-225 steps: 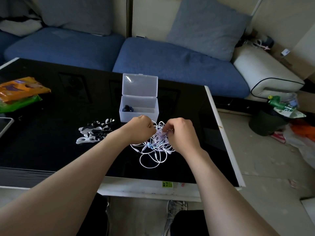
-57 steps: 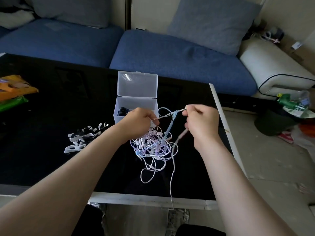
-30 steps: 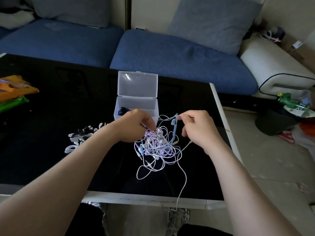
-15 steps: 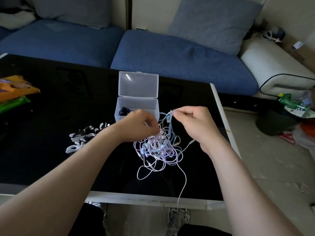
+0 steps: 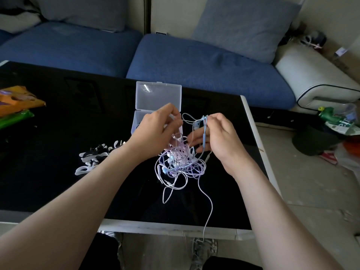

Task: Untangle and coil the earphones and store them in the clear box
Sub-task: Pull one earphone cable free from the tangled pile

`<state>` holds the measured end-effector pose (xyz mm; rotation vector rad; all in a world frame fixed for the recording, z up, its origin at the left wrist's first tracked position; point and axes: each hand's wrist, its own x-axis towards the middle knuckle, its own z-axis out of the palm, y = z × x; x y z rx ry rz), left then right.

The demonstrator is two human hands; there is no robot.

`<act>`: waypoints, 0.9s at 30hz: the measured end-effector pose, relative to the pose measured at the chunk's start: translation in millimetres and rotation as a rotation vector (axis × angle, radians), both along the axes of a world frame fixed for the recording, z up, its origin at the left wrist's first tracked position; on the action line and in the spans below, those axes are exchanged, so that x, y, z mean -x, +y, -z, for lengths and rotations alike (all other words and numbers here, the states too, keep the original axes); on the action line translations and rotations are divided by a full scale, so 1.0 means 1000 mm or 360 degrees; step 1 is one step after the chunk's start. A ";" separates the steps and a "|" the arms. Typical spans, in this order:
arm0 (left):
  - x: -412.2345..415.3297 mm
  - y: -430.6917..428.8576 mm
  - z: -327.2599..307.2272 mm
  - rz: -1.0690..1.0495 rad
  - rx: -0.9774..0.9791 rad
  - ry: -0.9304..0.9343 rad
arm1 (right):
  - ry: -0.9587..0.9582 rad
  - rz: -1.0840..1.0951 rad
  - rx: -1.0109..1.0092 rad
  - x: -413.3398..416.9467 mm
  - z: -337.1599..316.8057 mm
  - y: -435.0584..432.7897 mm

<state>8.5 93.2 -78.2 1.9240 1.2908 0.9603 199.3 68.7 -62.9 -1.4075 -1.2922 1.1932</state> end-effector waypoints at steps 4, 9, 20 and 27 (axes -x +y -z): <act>0.000 0.000 0.006 0.0049 -0.0070 0.0135 | -0.0206 -0.0012 -0.0105 0.000 0.005 0.002; 0.004 0.002 0.014 0.0238 0.0000 0.0507 | -0.0260 0.0013 -0.0094 0.006 -0.001 -0.003; 0.005 0.007 0.002 -0.0089 0.0162 0.0216 | -0.0388 0.0080 -0.0110 0.005 -0.002 0.000; 0.002 0.004 0.001 -0.0203 0.0033 0.0095 | -0.0410 -0.0055 0.0005 0.008 -0.005 -0.004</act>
